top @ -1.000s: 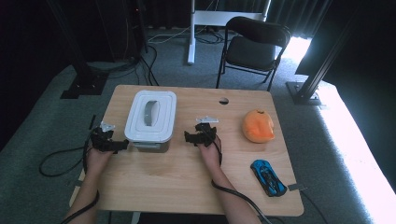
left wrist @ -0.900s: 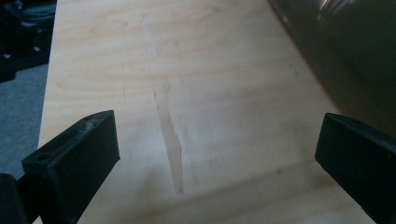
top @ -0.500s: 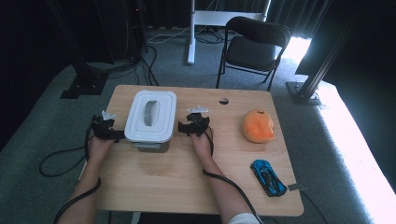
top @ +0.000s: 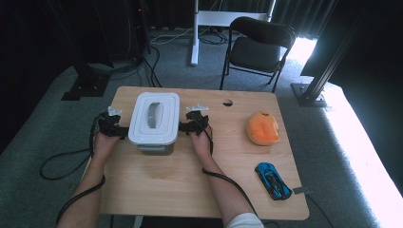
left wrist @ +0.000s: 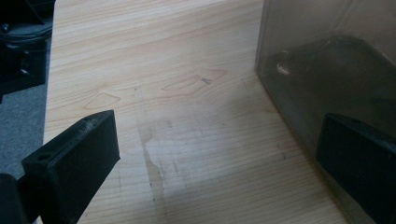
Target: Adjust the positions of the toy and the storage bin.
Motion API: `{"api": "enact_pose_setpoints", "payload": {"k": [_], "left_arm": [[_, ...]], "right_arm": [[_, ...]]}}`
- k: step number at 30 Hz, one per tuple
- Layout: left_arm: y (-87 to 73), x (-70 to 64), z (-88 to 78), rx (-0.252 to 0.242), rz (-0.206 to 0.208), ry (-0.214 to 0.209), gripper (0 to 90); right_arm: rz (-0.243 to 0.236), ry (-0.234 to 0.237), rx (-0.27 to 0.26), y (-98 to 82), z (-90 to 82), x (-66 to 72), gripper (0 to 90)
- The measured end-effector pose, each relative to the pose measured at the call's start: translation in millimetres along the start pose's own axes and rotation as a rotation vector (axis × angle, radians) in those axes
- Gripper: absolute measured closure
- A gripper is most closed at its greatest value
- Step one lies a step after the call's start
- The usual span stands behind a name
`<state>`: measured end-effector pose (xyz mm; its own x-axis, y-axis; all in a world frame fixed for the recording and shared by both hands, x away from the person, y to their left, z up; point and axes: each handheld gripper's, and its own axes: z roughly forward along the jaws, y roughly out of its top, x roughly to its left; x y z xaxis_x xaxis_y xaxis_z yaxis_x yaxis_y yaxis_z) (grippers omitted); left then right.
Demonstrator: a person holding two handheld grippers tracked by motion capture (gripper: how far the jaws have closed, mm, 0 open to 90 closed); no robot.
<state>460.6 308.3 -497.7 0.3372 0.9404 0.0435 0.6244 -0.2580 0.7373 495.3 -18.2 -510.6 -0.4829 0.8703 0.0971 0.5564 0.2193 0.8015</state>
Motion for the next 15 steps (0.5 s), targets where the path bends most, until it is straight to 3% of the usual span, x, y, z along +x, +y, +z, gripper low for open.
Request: {"api": "enact_pose_setpoints", "payload": {"k": [5,10,15], "left_arm": [[-1.4,-8.9,1.8,-0.001,0.013,-0.040,0.2],[-3.8,-16.2,3.8,0.019,0.016,-0.015,0.2],[-4.6,-23.8,2.8,0.016,0.003,-0.004,0.3]], "right_arm": [[-0.017,0.019,0.007,-2.8,-1.8,-4.0,13.9],[0.025,0.112,0.032,-5.3,-3.8,-14.9,14.8],[0.006,0.129,0.022,-8.7,-9.8,-16.8,15.5]]}}
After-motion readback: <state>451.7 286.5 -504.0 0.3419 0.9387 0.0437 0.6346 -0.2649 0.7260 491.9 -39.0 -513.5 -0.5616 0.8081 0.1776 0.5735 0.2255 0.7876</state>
